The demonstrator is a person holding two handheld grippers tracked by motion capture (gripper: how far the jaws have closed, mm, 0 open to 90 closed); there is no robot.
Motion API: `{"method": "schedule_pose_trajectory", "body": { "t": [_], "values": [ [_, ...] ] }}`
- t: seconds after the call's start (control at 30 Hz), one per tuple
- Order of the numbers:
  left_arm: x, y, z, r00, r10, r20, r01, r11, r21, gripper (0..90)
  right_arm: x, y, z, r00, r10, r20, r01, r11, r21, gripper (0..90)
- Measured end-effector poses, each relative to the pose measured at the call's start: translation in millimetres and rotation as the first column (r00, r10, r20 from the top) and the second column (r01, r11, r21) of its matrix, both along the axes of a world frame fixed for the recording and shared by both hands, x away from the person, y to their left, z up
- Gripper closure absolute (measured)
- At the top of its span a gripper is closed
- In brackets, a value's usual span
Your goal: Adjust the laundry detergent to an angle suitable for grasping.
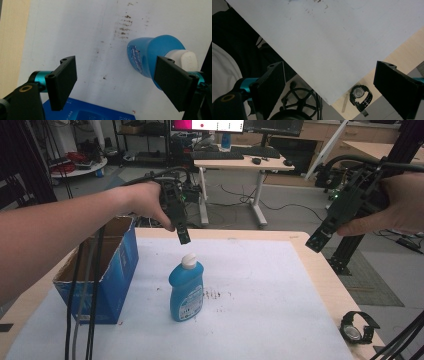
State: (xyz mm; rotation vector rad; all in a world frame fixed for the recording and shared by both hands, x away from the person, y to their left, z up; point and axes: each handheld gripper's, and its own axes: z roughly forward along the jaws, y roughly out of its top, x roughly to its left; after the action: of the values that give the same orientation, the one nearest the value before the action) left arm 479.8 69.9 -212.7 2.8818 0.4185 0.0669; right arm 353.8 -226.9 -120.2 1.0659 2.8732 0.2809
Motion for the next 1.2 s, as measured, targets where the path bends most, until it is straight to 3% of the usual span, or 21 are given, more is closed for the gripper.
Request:
{"method": "schedule_pose_trajectory", "body": {
  "t": [1.2],
  "values": [
    [-3.8,0.2,0.3,1.0000,0.007,0.003,-0.007,0.9999,0.009,19.2,-0.6,-6.2,-6.7,0.9998,-0.019,-0.004,0.019,0.9997,0.015,9.7]
  ]
}}
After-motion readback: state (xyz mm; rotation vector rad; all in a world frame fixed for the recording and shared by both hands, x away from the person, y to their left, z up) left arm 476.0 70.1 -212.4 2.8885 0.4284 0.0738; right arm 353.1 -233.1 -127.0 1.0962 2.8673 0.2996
